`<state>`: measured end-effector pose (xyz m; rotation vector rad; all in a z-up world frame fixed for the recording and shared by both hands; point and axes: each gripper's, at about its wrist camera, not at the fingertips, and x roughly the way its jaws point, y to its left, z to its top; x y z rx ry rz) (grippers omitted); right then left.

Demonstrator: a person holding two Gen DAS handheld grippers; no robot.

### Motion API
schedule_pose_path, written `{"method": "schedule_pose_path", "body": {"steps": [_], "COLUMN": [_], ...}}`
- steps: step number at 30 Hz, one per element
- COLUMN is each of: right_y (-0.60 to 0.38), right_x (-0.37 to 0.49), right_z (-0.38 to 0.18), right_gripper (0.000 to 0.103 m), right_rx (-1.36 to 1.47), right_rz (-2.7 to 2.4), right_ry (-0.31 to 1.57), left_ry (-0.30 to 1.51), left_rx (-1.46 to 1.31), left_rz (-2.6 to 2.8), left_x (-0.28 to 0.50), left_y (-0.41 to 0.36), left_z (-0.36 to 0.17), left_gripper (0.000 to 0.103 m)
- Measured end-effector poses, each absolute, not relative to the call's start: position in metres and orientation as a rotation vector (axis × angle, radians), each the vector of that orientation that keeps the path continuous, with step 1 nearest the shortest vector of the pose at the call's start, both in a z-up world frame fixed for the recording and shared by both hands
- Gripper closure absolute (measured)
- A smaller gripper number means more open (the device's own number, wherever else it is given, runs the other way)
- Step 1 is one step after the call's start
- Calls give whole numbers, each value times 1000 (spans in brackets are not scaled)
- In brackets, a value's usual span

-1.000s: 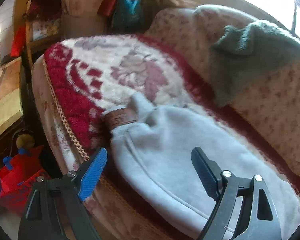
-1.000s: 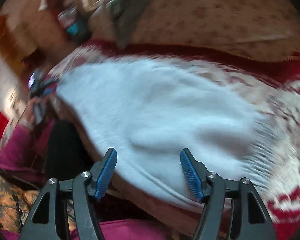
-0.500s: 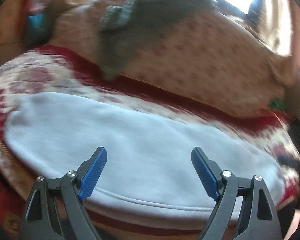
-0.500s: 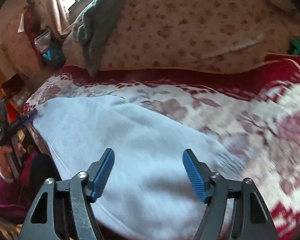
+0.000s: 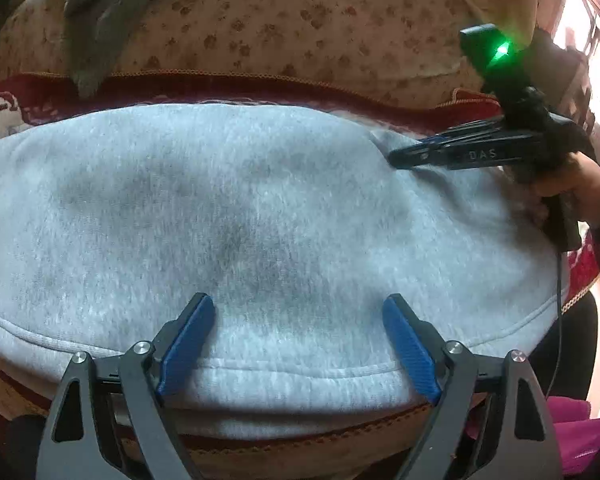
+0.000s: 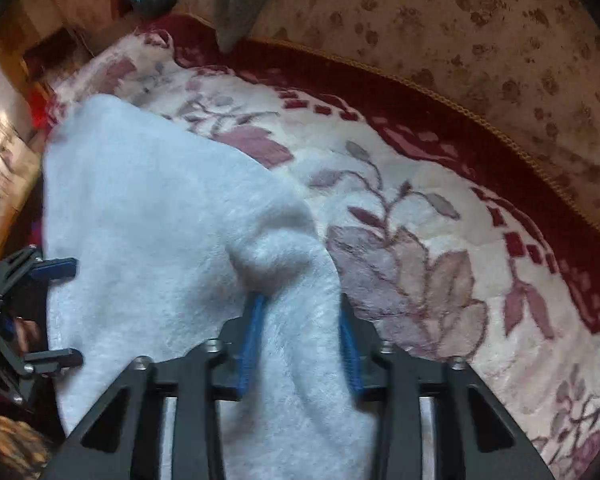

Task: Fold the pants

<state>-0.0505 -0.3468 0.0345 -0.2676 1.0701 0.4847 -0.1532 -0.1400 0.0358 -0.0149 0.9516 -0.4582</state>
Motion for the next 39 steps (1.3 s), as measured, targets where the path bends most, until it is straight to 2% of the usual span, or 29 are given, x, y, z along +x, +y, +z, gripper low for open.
{"method": "schedule_pose_path", "body": {"steps": [1,2,4,9,15,16,18,19,20,29,39], "right_y": [-349,-351,-361,-368,-341,-330,-304,-292,-278,-92,87], "right_x": [-53,-55,-57,-55,-54,-53,-50,-49,-47,-10,23], "right_z": [40,45,54,36,70,77,87,90,92,90,62], "right_gripper": [90,93,93,92,88,85,61,27,9,9,9], "right_rx": [-279,-272,-272,-224,-275,-273,-243,-229,-213,-237,-441], "right_rz": [471,457,392,369,383,416,498,527,559,866,1016], "right_ry": [1054,1037,1011,1038,986,976,977,971,960,969,967], "left_ry": [949,945,944,916,883,868,851,841,828,770,789], "left_rx": [-22,-32,-43,-27,-129,-154,-203,-223,-244,-455,-525], "left_rz": [-460,-463,-467,-467,-371,-331,-254,-213,-163,191,272], "left_x": [-152,-151,-148,-154,-153,-153,-155,-156,-159,-177,-141], "left_y": [-140,-139,-140,-143,-95,-78,-45,-29,-10,144,207], "left_z": [38,39,36,36,57,61,68,71,74,76,43], "left_gripper": [17,16,12,11,11,11,11,11,11,10,10]}}
